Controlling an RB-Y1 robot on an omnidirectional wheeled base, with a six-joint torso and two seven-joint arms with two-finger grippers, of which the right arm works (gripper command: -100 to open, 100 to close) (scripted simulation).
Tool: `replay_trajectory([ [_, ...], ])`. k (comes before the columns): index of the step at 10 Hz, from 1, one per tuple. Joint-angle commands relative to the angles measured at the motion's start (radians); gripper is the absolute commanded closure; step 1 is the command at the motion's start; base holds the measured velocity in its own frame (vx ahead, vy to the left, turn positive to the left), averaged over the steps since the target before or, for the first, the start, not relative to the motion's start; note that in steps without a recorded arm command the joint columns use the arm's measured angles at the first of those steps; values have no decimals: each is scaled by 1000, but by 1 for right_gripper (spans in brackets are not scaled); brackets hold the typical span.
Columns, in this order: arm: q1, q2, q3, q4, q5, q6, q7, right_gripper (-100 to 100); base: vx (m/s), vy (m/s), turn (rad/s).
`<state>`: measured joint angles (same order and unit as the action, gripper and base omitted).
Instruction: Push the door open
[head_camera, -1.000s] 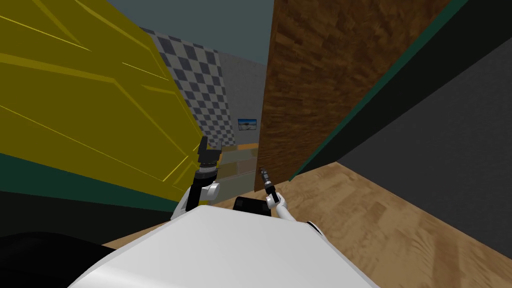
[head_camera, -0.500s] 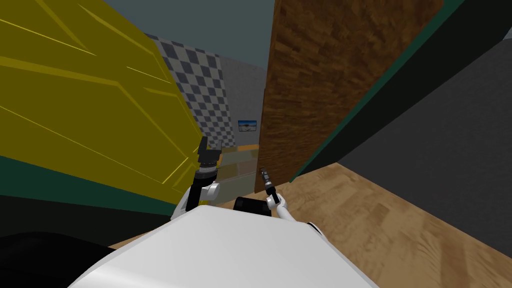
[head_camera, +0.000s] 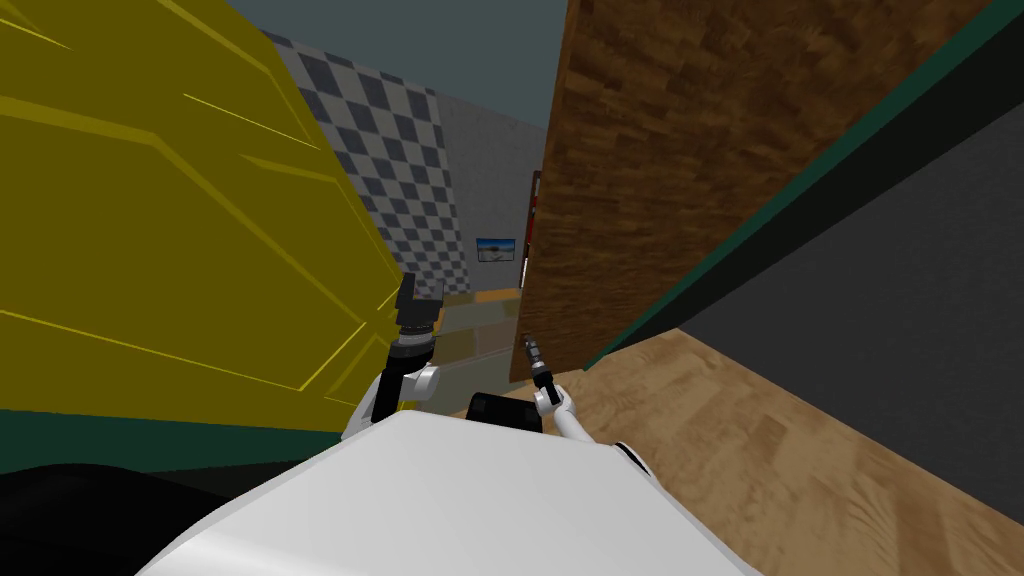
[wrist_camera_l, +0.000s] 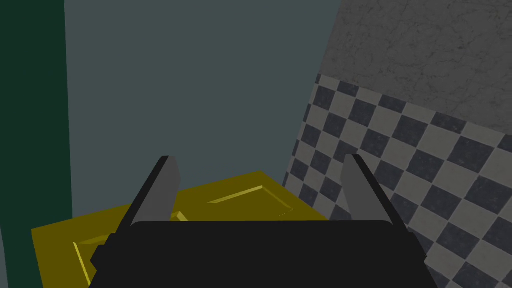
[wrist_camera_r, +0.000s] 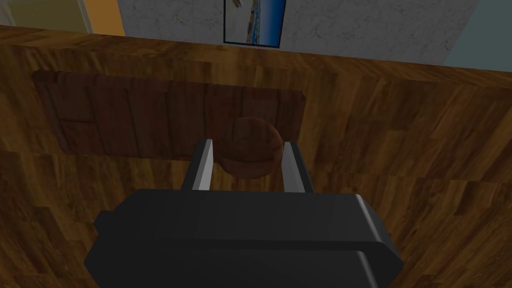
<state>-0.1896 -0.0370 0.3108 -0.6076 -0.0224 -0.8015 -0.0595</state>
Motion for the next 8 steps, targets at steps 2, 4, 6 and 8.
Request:
replay_trajectory([
  [2,7,-21,-32,-5,-13,4,8,100,116,89,-57],
  [4,6,-26,-53,-3,-22,4,15,100,111,74,-69],
  [6,3,-24,-37,11,-17,-5,8,-100,-132,-1,-30],
  [8,3,-22,-34,7,-17,-3,5,-100,-202,-17,-21],
])
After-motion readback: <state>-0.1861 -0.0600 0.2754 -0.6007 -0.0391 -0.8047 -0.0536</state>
